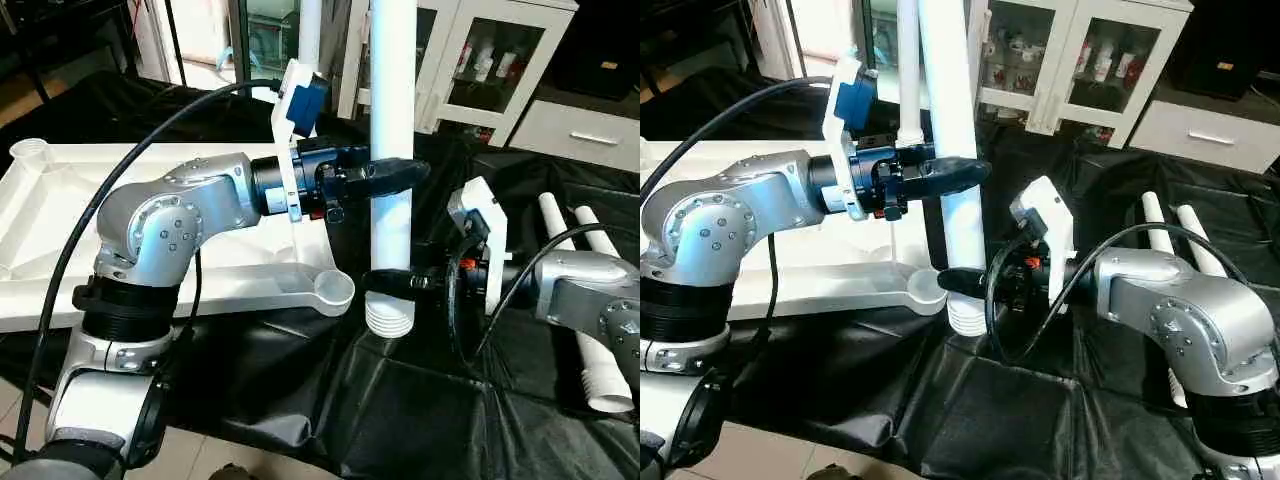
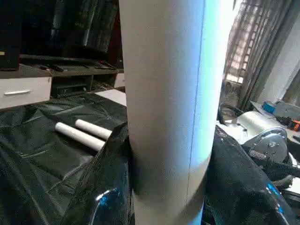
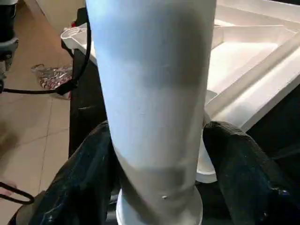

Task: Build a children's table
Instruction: Pick table leg

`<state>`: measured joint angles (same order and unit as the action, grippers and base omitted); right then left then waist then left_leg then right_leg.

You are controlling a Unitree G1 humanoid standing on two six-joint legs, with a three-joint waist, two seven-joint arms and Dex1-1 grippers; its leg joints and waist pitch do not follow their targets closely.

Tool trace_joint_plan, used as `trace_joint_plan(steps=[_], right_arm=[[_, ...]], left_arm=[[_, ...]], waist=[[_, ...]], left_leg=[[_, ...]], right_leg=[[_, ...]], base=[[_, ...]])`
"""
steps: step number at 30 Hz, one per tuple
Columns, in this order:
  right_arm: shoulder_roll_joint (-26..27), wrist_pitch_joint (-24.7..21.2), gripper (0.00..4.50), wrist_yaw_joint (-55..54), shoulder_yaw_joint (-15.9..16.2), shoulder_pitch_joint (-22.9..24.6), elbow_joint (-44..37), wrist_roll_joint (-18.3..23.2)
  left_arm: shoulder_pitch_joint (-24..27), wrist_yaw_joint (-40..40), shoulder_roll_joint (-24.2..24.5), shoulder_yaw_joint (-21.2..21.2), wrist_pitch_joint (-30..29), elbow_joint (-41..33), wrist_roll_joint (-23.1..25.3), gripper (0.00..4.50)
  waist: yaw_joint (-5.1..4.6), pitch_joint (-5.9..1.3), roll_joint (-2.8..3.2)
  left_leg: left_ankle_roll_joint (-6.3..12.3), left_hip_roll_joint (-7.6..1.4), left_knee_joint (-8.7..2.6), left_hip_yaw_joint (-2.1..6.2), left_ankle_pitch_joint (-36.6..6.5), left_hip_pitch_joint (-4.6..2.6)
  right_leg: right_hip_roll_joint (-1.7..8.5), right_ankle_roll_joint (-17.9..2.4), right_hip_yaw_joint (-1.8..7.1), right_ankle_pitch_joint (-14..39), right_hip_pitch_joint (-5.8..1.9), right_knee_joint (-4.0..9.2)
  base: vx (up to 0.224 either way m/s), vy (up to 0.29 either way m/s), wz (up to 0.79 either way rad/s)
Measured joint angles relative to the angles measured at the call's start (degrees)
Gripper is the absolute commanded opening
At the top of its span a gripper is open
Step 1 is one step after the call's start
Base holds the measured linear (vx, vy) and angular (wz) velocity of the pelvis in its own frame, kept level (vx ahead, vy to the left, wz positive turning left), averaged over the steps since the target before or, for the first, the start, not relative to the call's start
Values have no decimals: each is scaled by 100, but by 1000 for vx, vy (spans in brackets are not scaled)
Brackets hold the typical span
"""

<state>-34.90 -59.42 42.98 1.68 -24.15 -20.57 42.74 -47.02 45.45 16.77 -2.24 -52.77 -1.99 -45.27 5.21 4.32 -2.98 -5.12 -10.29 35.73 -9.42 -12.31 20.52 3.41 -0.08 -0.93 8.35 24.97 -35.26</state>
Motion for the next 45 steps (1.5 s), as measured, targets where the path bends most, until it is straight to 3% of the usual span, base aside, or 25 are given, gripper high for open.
trace_joint_plan(steps=[9, 16, 18, 22, 24, 26, 28, 32, 33, 36, 38, 44, 45], right_arm=[[-3, 0, 219, 71, 18, 1, -7, 25], [41, 24, 192, 65, 44, 2, -29, 16], [47, 27, 191, 60, 44, 4, -28, 12], [120, 31, 190, -3, 42, 4, -22, 13], [138, 44, 189, -26, 34, 4, -21, 14], [143, 94, 189, -56, -43, 8, -15, 14], [141, 125, 189, -68, -157, 8, -15, 16], [142, 134, 189, -99, -288, 9, -13, 47], [144, 134, 189, -115, -334, 8, -4, 60], [176, 149, 189, -227, -605, -14, 127, 138], [198, 162, 189, -286, -701, -42, 194, 154], [234, 673, 188, -709, -1178, -138, 689, -176], [392, 1057, 188, -928, -1248, -126, 848, -435]], left_arm=[[0, 40, 15, -8, 3, 0, 6, 180], [0, 44, 16, -8, 22, 1, 30, 180], [0, 26, 8, -6, 23, 1, 46, 250], [0, 50, 31, 11, 20, 28, 30, 261], [0, 61, 67, 19, 12, 53, 7, 294], [0, 78, 100, 26, 0, 58, 0, 294], [0, 102, 114, 72, -37, 63, -7, 329], [0, 113, 152, 182, -83, 69, -23, 348], [0, 113, 157, 195, -97, 69, -43, 374], [2, 114, 200, 231, -153, 66, -137, 386], [21, 113, 225, 264, -170, 46, -144, 418], [561, 220, 468, 358, 230, -203, 42, 436], [807, 406, 737, 286, 520, -345, 244, 436]], waist=[[1, 0, 0], [2, -1, -2], [4, -1, -2], [2, -2, -2], [4, -2, -3], [7, -2, -3], [10, -2, -4], [14, -2, -4], [15, -2, -4], [24, -3, -4], [20, -4, -4], [3, -6, 0], [-20, -9, -1]], left_leg=[[2, 0, 1, 0, 2, 0], [3, 0, 3, 0, 4, 0], [3, 0, 4, 0, 4, 0], [2, 0, 4, 0, 6, 0], [2, 0, 5, 1, 8, 0], [3, 0, 6, 1, 8, 1], [3, 0, 6, 1, 8, 0], [3, 0, 7, 1, 8, 0], [3, 0, 7, 1, 9, 0], [2, 0, 8, 0, 9, 1], [2, -1, 9, 1, 9, -1], [-3, -4, 9, 0, 12, -2], [-5, -6, 5, 0, 13, -7]], right_leg=[[0, 0, 0, 0, 0, 0], [0, -1, 0, -1, 0, -3], [0, -1, 0, -1, 0, -4], [0, -1, 0, -1, 0, -5], [0, -1, 0, -1, 0, -7], [0, -1, 0, -1, 0, -7], [0, -2, 0, -1, -1, -7], [0, -2, 0, -2, 0, -9], [0, -3, 0, -2, 0, -9], [0, -5, 0, -4, 0, -10], [0, -6, -1, -4, -1, -11], [-1, -6, -5, -5, 0, -12], [-2, -6, -6, -5, -1, -12]], base=[[0, 0, 0], [0, 0, 0], [0, 0, 0], [0, 0, 0], [0, 0, 0], [0, 0, 0], [0, 0, 0], [0, 0, 0], [0, 0, 0], [0, 0, 0], [0, 0, 0], [0, 0, 0], [0, 0, 0]])
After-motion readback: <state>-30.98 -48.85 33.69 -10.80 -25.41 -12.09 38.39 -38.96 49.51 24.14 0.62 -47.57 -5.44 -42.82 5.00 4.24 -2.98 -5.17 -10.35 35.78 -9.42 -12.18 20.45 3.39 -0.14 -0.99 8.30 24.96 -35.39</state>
